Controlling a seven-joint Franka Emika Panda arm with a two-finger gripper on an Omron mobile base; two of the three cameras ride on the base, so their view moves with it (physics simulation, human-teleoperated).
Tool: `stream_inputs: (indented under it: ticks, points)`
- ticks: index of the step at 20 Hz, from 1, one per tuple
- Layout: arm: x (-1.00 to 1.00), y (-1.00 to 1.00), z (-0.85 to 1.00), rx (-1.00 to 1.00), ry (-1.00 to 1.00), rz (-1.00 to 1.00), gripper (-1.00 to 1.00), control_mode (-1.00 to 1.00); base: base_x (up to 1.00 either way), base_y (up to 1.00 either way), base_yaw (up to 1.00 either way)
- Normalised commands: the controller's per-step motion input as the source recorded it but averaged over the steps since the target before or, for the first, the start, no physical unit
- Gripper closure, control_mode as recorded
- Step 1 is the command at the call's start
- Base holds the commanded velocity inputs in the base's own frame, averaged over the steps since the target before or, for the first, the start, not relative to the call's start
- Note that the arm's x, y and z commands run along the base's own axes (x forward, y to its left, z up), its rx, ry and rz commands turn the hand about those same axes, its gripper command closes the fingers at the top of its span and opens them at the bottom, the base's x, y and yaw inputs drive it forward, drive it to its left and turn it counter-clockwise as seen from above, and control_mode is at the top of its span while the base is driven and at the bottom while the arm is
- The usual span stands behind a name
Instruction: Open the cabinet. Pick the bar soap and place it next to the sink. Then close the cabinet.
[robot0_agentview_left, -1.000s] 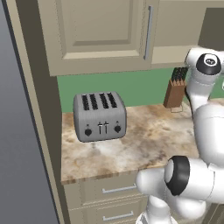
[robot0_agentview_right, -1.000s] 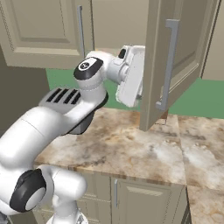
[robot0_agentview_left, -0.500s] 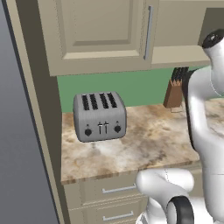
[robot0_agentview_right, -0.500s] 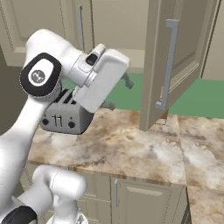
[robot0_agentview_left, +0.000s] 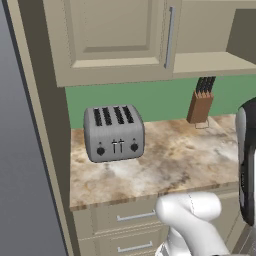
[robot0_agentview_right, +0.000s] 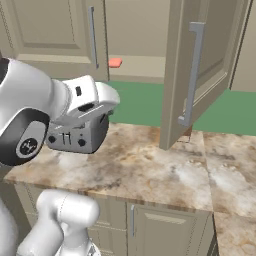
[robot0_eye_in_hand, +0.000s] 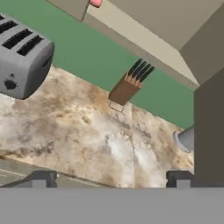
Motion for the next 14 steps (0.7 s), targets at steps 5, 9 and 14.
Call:
stream_inputs:
  ticks: [5,9,14]
  points:
    - [0.00,0.69,0.12,0.38,-0.39,0.40,-1.00,-1.00,0.00,0.00,0.00]
    - [0.00,0.76,0.73,0.03,0.01,0.02,-1.00,-1.00,0.00,0.00,0.00]
    - [0.00,0.60,0.94,0.00,0.25,0.00,-1.00,-1.00,0.00,0.00,0.00]
